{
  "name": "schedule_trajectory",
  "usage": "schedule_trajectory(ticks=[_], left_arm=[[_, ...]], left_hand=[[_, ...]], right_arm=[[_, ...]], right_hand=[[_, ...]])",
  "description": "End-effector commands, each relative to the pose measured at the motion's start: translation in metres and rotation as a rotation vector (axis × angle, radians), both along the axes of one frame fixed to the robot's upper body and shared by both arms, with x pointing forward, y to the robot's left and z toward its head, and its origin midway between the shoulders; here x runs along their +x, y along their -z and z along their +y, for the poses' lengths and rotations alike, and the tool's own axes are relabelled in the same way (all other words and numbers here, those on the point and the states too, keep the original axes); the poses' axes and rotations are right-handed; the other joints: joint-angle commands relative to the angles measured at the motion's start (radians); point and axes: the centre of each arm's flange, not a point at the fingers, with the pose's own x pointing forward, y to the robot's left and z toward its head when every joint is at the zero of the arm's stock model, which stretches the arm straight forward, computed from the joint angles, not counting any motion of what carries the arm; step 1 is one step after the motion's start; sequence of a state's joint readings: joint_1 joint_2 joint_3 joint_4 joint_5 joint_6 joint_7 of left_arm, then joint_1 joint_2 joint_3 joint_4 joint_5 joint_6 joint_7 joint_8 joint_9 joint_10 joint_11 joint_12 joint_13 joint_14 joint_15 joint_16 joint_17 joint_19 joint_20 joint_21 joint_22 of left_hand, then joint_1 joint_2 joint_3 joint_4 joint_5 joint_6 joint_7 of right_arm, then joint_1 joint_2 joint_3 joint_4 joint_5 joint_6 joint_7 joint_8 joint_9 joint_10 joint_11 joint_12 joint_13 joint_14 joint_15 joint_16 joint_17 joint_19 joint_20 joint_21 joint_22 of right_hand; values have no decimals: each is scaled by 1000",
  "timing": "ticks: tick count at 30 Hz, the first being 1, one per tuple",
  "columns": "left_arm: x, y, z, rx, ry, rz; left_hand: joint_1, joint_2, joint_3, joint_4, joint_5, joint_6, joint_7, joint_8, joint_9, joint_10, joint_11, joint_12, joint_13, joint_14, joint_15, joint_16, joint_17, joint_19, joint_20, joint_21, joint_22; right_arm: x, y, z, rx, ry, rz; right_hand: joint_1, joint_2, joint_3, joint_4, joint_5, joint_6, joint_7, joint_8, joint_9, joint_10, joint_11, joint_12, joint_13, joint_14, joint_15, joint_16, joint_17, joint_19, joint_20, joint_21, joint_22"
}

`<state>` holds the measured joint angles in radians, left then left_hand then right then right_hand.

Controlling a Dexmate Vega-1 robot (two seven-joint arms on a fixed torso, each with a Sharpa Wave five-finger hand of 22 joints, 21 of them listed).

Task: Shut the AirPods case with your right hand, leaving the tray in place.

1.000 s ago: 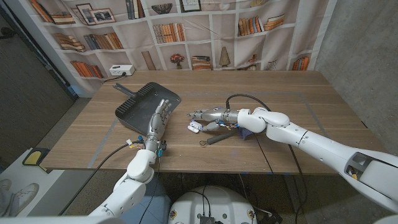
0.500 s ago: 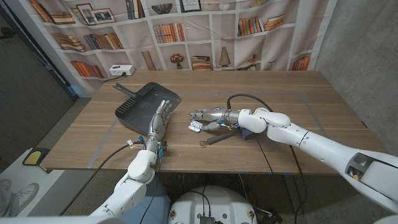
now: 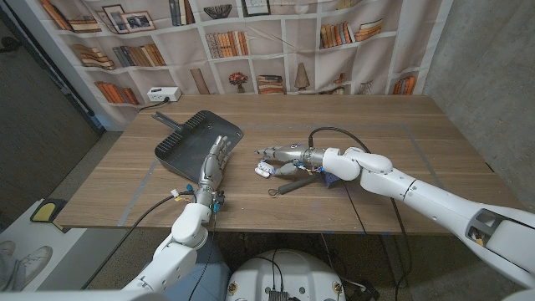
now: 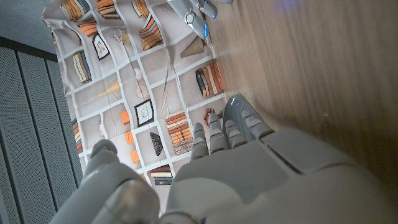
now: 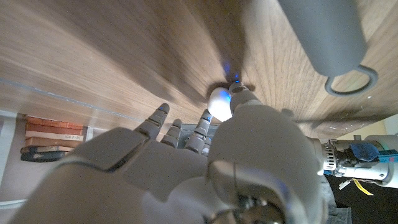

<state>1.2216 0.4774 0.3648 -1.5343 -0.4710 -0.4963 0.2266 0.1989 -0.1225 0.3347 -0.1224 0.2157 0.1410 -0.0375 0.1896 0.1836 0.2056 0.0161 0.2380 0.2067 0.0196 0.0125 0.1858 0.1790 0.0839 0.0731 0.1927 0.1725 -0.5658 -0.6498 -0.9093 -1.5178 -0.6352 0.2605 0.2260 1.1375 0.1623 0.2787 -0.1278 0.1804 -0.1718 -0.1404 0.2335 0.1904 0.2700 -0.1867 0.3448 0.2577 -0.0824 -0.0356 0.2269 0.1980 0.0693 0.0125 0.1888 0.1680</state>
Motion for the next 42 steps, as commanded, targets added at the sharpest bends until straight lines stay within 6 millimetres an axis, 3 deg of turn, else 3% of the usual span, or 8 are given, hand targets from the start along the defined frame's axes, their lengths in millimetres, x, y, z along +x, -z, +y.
schedule_trajectory(ticks=[1, 11, 26, 42], left_arm=[[0, 0, 0, -5, 4, -5], [1, 1, -1, -2, 10, -4], [-4, 3, -1, -2, 9, -7], [-10, 5, -1, 0, 15, -18]], left_hand=[[0, 10, -2, 0, 8, 9, 1, 5, 2, 9, 3, 7, 6, 10, 1, 2, 2, 1, -5, 0, 2], [-1, 11, -4, 1, 8, 10, 1, 5, 2, 12, -1, 8, 6, 9, 2, 2, 2, -1, -4, -1, 2], [-3, 13, -7, 3, 9, 10, 1, 5, 2, 12, 2, 7, 6, 8, 0, 1, 2, -2, -5, -1, 2], [-4, 15, -11, 5, 9, 10, 3, 5, 1, 11, 3, 5, 6, 7, 1, 1, 2, -2, -5, -1, 2]], right_arm=[[0, 8, -9, 100, -7, 51], [4, 8, -26, 254, 1, 138], [11, -19, -60, 589, -5, 252], [2, -34, -77, 764, -32, 267]], right_hand=[[-10, 5, -1, 10, -2, -30, -10, 5, 2, 81, -33, 20, 28, 21, -140, 15, 4, 17, -6, 6, 0], [-25, -4, -10, 14, -3, -19, -3, 2, 2, 114, -33, 29, 36, 44, -142, 21, 4, 32, 1, 7, 0], [-40, -11, -21, 15, -3, -9, 4, -1, 1, 122, -32, 30, 43, 48, -139, 18, 5, 45, 4, 7, 0], [-50, -15, -28, 15, -2, 0, 11, -3, 1, 121, -30, 27, 49, 51, -135, 16, 5, 56, 8, 7, 0]])
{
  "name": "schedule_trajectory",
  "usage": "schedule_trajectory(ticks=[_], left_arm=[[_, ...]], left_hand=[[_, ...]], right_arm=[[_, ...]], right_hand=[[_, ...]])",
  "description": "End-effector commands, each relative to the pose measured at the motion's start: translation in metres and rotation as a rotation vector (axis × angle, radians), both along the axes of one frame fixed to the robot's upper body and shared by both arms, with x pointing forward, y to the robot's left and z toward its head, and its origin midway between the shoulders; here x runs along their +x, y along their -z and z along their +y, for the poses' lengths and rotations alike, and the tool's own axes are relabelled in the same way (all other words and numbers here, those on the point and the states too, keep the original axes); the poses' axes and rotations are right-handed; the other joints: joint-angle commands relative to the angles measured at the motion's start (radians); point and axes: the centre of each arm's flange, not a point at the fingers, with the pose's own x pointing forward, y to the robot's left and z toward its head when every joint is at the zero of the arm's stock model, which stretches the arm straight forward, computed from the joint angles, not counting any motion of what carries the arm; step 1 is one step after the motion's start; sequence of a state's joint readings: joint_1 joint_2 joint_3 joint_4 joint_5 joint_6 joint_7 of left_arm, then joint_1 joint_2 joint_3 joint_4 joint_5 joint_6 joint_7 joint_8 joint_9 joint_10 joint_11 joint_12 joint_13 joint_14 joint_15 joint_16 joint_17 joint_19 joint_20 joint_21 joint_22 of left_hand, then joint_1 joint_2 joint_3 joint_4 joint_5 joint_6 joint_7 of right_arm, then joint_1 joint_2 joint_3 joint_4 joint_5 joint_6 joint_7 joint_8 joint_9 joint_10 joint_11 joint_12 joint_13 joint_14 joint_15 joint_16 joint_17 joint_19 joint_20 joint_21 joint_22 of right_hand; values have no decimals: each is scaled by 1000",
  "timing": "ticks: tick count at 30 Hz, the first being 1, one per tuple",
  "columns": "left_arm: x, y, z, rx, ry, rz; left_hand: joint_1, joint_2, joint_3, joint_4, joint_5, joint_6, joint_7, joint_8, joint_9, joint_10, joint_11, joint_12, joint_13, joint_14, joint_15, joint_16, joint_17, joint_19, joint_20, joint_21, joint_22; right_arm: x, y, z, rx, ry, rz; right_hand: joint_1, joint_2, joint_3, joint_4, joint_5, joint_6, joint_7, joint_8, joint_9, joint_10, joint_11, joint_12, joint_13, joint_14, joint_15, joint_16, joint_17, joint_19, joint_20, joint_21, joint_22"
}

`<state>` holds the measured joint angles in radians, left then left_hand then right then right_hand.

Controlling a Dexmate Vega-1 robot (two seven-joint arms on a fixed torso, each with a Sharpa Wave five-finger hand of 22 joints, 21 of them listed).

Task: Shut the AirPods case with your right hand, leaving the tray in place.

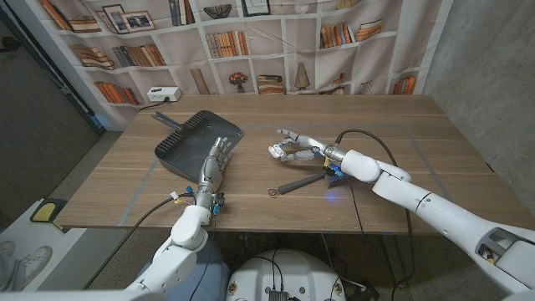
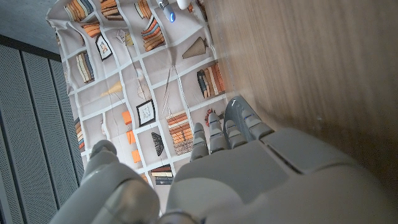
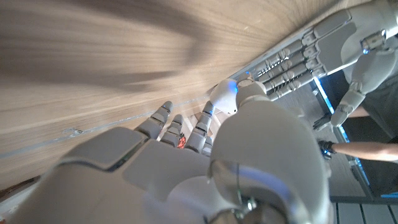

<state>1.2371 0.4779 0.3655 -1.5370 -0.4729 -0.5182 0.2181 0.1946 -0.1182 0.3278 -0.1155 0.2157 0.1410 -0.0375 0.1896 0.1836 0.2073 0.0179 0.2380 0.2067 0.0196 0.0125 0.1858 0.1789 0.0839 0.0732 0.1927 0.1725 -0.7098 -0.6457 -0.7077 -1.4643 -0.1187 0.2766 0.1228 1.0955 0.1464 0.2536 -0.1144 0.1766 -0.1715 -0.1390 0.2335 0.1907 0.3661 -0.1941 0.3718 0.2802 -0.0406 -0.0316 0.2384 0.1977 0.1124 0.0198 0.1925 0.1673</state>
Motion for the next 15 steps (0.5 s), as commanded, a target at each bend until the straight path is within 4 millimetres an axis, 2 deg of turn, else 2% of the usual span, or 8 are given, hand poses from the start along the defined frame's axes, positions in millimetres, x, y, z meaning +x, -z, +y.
schedule_trajectory(ticks=[1, 8, 15], left_arm=[[-6, 0, 0, 3, 5, -12], [-11, -3, -3, -5, 17, -27], [-12, -6, -10, 4, 35, -36]], left_hand=[[1, 11, -4, -2, 9, 9, 3, 4, 2, 9, 2, 5, 6, 7, 1, 1, 2, -2, -5, -1, 2], [1, 12, -5, -2, 9, 14, 4, 6, 1, 10, -2, 5, 6, 6, 1, 1, 2, -3, -5, -1, 2], [1, 15, -7, -1, 10, 53, 7, 19, 1, 13, 0, 6, 6, 4, 1, 0, 2, -4, -5, -2, 2]], right_arm=[[-9, -13, -15, 157, -13, 11], [-22, -27, -21, 182, -14, -21], [-31, -37, -24, 171, 14, -60]], right_hand=[[-10, 1, -3, 1, 1, 1, 9, -3, 1, 26, -23, 0, 27, 9, -139, 4, 5, 13, 1, 3, 1], [-17, -1, -8, 2, 1, 0, 8, -7, 1, 28, -22, -1, 30, 9, -139, 2, 5, 14, -1, 1, 1], [-22, 0, -10, 4, 2, -2, 5, -9, 1, 25, -22, -4, 32, 7, -140, 1, 5, 13, -3, 0, 1]])
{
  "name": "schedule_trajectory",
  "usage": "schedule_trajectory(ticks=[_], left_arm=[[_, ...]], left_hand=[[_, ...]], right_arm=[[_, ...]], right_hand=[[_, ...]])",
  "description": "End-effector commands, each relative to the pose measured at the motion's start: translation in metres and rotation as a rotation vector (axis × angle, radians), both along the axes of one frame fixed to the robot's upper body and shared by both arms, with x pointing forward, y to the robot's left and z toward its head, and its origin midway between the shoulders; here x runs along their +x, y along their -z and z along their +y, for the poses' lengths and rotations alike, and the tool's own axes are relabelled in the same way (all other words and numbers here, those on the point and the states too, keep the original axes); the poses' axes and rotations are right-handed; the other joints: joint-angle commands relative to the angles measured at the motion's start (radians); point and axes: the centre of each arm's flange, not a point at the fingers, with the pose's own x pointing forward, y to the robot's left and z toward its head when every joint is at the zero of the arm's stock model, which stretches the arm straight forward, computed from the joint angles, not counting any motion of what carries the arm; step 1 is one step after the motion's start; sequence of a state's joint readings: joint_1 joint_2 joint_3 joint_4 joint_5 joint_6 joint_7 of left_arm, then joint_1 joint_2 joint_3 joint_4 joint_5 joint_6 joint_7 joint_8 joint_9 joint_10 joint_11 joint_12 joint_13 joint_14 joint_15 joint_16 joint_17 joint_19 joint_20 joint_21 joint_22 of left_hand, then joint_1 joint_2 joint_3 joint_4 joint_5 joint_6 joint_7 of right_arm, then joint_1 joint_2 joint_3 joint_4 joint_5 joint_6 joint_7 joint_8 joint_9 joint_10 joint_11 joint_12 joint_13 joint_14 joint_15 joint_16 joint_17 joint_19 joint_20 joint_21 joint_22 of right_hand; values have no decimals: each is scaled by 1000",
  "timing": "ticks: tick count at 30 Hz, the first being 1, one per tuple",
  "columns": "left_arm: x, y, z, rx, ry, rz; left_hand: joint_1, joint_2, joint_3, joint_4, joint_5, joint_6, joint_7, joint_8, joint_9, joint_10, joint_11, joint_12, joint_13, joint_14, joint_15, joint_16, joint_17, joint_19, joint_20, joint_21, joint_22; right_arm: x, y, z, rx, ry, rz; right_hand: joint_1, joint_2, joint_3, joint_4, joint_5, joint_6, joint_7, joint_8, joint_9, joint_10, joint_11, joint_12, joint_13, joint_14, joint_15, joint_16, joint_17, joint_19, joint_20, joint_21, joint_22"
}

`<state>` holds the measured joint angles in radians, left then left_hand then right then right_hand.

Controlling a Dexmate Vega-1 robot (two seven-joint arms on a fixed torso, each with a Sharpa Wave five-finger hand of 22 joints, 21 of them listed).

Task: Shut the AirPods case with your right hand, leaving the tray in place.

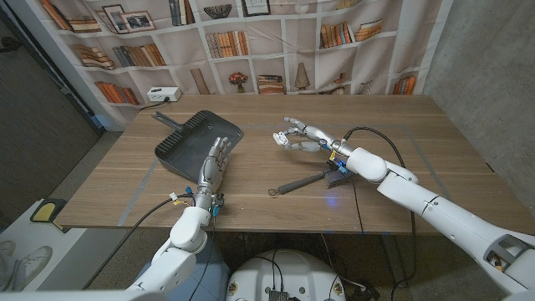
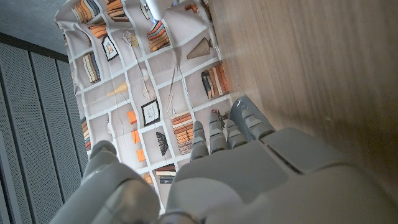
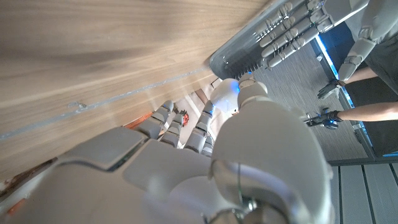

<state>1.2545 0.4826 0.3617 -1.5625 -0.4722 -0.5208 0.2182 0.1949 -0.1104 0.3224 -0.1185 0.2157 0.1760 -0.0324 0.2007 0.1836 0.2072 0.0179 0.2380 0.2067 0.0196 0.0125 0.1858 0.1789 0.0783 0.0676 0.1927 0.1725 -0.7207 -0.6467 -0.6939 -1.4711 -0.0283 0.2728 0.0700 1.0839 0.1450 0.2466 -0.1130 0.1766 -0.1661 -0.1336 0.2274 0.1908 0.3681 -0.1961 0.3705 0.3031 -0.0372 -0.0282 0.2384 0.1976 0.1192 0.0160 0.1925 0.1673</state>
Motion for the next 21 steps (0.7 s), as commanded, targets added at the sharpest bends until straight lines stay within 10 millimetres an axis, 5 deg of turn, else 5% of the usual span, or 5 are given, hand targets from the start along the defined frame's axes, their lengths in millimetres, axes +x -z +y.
schedule_trajectory(ticks=[1, 12, 21], left_arm=[[-6, -5, -8, 6, 26, -28], [-14, -15, -13, 23, 45, -48], [-19, -24, -21, 35, 62, -59]], left_hand=[[1, 7, -2, 2, 10, 19, 2, 9, 1, 12, 0, 6, 6, 4, 0, 0, 2, 1, 0, -2, 2], [3, 11, -2, 2, 10, 24, 0, 7, 1, 12, -6, 5, 6, 4, -1, 1, 2, -1, 1, -2, 2], [8, 18, -3, 2, 9, 6, 38, -2, 1, -2, -10, -2, 6, -7, -5, -3, 2, -5, -14, -3, 2]], right_arm=[[-31, -28, -16, 47, 16, -71], [-37, -39, -16, 23, 35, -94], [-41, -48, -12, -10, 44, -115]], right_hand=[[-11, 1, -4, 3, 2, -8, 1, -4, 1, 23, -20, -3, 9, 4, -143, 1, 6, 7, 2, 0, 1], [-14, 1, -6, 0, 3, -7, 3, -6, 1, 24, -20, -4, 13, 5, -141, -1, 5, 9, 4, -1, 1], [-12, 3, -6, -4, 3, -7, 8, -8, 1, 23, -20, -7, 16, 1, -138, -4, 5, 10, 7, -1, 1]])
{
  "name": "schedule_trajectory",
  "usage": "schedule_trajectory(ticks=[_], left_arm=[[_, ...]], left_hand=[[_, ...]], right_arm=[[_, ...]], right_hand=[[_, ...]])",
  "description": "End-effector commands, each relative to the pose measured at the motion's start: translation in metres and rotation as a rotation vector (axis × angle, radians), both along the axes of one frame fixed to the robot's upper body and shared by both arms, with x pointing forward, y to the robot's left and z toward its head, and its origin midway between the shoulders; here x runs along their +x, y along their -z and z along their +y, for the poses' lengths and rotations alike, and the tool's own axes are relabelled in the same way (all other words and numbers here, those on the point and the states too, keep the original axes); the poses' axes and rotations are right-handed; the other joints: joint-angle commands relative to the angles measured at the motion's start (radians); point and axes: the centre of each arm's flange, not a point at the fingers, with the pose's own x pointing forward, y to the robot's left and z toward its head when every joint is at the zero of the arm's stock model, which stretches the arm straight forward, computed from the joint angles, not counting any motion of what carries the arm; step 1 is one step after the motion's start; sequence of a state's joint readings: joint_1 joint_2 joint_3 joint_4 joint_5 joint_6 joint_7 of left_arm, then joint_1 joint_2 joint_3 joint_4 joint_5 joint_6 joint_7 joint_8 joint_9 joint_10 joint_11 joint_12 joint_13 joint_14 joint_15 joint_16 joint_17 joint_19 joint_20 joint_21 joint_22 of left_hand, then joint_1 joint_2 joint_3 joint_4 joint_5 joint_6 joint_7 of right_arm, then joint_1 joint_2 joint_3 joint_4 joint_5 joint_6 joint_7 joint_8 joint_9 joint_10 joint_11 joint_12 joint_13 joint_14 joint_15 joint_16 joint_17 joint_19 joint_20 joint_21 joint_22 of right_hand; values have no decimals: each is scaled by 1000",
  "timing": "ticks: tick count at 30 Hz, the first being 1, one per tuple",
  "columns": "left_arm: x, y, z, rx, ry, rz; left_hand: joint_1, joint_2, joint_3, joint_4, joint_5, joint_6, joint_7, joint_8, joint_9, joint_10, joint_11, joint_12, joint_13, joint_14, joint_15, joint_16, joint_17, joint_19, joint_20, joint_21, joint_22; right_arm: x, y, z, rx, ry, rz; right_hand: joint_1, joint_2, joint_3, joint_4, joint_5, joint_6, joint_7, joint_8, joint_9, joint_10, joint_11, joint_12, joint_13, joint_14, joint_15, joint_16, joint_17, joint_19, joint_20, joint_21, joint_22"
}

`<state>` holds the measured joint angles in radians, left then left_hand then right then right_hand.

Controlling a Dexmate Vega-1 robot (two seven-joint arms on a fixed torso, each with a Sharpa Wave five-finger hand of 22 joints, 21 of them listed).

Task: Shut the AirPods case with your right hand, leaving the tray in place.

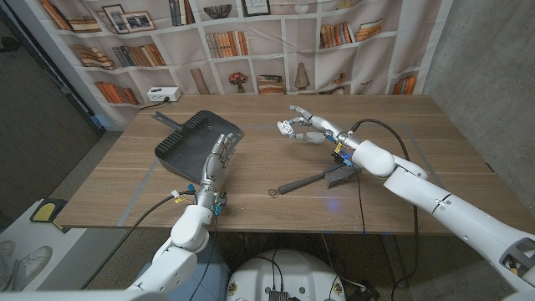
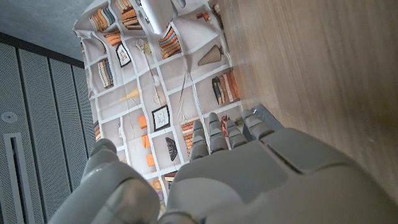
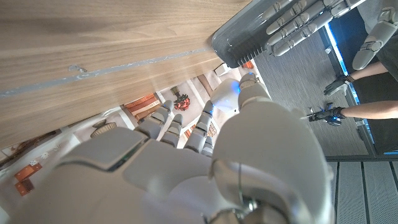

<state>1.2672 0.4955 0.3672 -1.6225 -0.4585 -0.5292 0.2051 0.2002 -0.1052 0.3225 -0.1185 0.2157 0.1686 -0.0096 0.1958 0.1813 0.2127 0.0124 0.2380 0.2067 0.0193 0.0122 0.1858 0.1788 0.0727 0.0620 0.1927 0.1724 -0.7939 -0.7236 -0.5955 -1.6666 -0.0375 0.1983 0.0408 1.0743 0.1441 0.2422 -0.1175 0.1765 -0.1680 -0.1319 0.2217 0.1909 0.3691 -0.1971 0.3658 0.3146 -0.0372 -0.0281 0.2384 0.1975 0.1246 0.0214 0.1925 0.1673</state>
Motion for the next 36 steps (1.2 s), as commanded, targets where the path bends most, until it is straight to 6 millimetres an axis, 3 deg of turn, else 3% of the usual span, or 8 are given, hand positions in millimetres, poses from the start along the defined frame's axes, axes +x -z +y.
schedule_trajectory(ticks=[1, 10, 12, 16, 25, 30, 34, 36], left_arm=[[-6, -11, -10, 20, 25, -12], [-4, -19, -23, 23, 42, -28], [-4, -20, -25, 21, 41, -27], [-2, -21, -30, 19, 64, -25], [4, -25, -45, 55, 118, -12], [5, -27, -51, 76, 143, -1], [7, -29, -56, 111, 168, 11], [8, -30, -59, 118, 179, 15]], left_hand=[[4, 14, -4, 2, 9, 16, 15, 3, 3, -16, -1, -5, 6, -14, -4, -5, 2, -2, -10, -3, 2], [6, 22, -10, 2, 4, 41, 10, 4, 4, -146, -15, -45, 6, -74, -12, -11, 3, -45, -19, -11, 3], [7, 26, -10, 3, 3, 55, -24, 6, 4, -160, -17, -44, 6, -87, -15, -10, 4, -56, -19, -11, 3], [9, 31, -12, 3, 2, 81, -39, 11, 3, -204, -21, -48, 5, -123, -20, -14, 4, -75, -29, -11, 4], [7, 40, -18, 3, -4, 76, 18, -4, 2, -331, -1, -57, 0, -220, 0, -16, 3, -128, 6, -10, 5], [-3, 42, -27, 7, -5, 175, -28, 22, 0, -362, -1, -49, -3, -249, -5, -11, 4, -144, 18, -7, 6], [-11, 45, -32, 11, -4, 222, -23, 25, -2, -406, 2, -52, -5, -279, 0, -12, 5, -182, 15, -13, 6], [-21, 48, -39, 16, -3, 177, 13, -3, -2, -443, 4, -52, -6, -315, 15, -13, 6, -206, 13, -12, 7]], right_arm=[[-8, -14, 4, -41, 19, -33], [-10, -18, 5, -52, 22, -45], [-10, -18, 6, -54, 21, -52], [-12, -19, 7, -58, 13, -61], [-13, -20, 10, -68, 9, -77], [-13, -21, 10, -72, 4, -78], [-12, -18, 11, -74, 3, -77], [-11, -18, 12, -75, 2, -73]], right_hand=[[-3, 4, -1, 0, 3, -5, 6, -3, 1, 22, -19, -2, 5, 1, -138, -5, 5, 4, 1, -2, 1], [-1, 4, -1, -4, 2, -4, 12, -4, 1, 21, -19, -4, 7, 3, -134, -5, 4, 7, 8, -2, 1], [1, 5, 0, -5, 3, -4, 11, -4, 1, 20, -19, -4, 8, 3, -136, -6, 4, 6, 6, -2, 1], [4, 7, 2, -8, 4, 0, 11, -4, 1, 21, -19, -5, 9, 5, -136, -6, 4, 6, 4, -2, 1], [5, 7, 2, -11, 4, -2, 26, -7, 1, 21, -19, -6, 12, 4, -135, -8, 4, 7, 7, -3, 1], [7, 6, 3, -13, 5, 3, 29, -6, 1, 22, -19, -6, 13, 5, -134, -9, 3, 8, 11, -3, 1], [8, 6, 3, -15, 5, 8, 28, -5, 1, 23, -19, -6, 14, 5, -134, -9, 3, 8, 11, -3, 1], [9, 6, 3, -15, 5, 10, 28, -4, 1, 24, -19, -6, 15, 7, -134, -9, 3, 8, 11, -3, 1]])
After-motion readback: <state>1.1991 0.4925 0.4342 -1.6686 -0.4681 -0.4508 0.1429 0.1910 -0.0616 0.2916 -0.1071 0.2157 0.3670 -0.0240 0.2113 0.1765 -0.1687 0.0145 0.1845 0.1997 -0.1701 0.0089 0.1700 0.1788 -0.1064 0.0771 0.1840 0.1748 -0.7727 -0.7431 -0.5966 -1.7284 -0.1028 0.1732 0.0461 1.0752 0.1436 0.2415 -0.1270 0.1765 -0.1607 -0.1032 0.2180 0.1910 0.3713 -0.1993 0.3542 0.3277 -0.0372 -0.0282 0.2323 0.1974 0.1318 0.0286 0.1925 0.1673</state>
